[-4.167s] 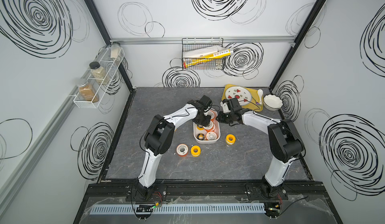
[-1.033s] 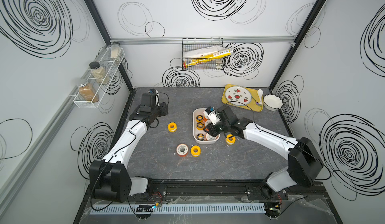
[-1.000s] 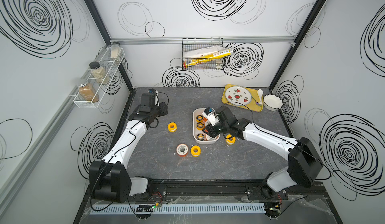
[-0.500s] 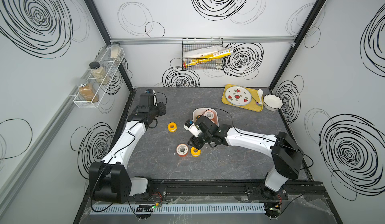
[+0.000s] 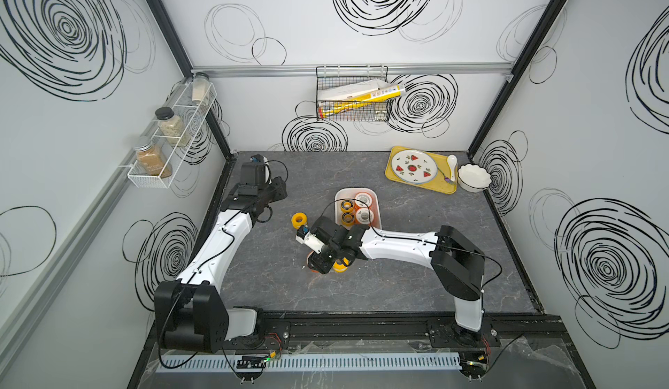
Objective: Put the sealing tape into the storage box
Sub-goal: Pick up the sealing tape at the center of the board.
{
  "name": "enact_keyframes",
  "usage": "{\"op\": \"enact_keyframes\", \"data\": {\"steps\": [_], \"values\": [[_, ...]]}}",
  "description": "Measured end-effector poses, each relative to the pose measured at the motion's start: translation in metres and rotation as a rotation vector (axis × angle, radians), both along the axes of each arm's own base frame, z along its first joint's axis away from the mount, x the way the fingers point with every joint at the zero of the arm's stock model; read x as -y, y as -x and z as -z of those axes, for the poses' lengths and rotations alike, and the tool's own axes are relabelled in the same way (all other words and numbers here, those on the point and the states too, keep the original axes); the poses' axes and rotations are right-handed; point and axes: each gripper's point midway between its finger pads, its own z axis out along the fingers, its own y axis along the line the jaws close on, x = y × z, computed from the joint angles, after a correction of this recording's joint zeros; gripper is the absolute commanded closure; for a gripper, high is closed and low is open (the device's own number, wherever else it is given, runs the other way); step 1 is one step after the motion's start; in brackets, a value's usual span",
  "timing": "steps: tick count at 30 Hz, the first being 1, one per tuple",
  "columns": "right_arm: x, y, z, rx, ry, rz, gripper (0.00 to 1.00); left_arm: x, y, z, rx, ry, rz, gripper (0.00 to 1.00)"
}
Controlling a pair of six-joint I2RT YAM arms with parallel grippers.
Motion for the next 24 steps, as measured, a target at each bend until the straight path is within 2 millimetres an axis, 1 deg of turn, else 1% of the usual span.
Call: {"op": "enact_keyframes", "data": {"steps": [6, 14, 22, 24], "values": [[-0.005, -0.002, 0.012, -0.002, 0.03, 0.004, 0.53, -0.001, 0.0, 0.0, 0.0, 0.002, -0.003, 0.49], [-0.005, -0.005, 0.029, -0.005, 0.078, 0.012, 0.52, -0.002, 0.0, 0.0, -0.001, 0.003, -0.004, 0.49], [-0.011, -0.006, 0.042, 0.013, 0.122, 0.014, 0.53, -0.003, 0.0, 0.0, -0.001, 0.007, -0.008, 0.49], [-0.013, -0.007, 0.041, 0.029, 0.13, 0.018, 0.54, -0.004, 0.0, 0.0, -0.001, 0.007, -0.009, 0.49]]}}
